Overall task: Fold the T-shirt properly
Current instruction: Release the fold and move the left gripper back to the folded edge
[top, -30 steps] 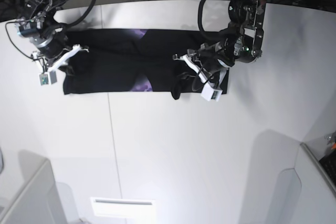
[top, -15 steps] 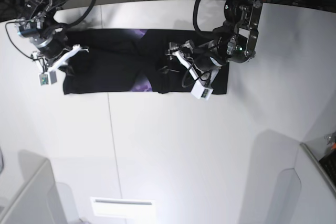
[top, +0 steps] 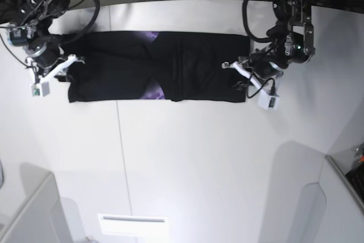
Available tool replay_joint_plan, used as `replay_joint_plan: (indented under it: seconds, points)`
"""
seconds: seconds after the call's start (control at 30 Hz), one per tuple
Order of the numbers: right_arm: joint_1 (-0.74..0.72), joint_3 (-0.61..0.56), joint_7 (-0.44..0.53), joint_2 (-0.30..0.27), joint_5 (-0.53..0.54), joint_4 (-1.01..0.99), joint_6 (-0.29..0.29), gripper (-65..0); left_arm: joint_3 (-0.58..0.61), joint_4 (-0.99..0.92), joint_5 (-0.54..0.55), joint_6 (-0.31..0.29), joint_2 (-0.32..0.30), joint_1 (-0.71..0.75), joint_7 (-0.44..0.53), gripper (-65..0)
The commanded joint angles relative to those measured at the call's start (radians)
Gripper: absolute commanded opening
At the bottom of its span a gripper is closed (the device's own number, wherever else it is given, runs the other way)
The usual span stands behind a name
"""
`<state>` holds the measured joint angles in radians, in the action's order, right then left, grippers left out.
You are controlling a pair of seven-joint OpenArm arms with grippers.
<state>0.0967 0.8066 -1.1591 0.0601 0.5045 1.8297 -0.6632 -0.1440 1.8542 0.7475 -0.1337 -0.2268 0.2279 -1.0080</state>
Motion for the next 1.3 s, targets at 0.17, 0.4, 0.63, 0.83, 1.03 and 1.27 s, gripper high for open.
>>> replay_joint_plan:
  seconds: [0.17, 0.4, 0.63, 0.83, 1.03, 1.27]
  points:
    - [-0.038, 0.043, -0.052, -0.111, 0.121, -0.149, -0.002, -20.6, -0.216, 0.019, 0.014, -0.033, -0.079, 0.095, 0.024, -65.0]
    - [-0.047, 0.044, -0.049, -0.148, 0.239, -0.305, -0.002, -20.6, -0.378, -0.023, -0.112, -0.186, -0.075, 0.129, 0.028, -65.0]
    - [-0.065, 0.041, -0.048, -0.151, 0.262, -0.354, 0.006, -20.6, -0.375, -0.106, -0.337, -0.314, -0.015, 0.158, 0.199, -65.0]
    - [-0.056, 0.04, -0.052, -0.168, 0.262, -0.42, 0.006, -20.6, -0.375, -0.153, -0.349, -0.321, 0.011, 0.161, 0.228, -65.0]
    - [-0.022, -0.04, -0.048, -0.164, 0.262, -0.422, 0.006, -20.6, -0.293, -0.149, -0.348, -0.317, 0.014, 0.152, 0.228, -65.0]
    - [-0.018, -0.052, -0.046, -0.161, 0.263, -0.424, 0.006, -22.1, -0.23, -0.156, -0.349, -0.315, 0.048, 0.13, 0.229, -65.0]
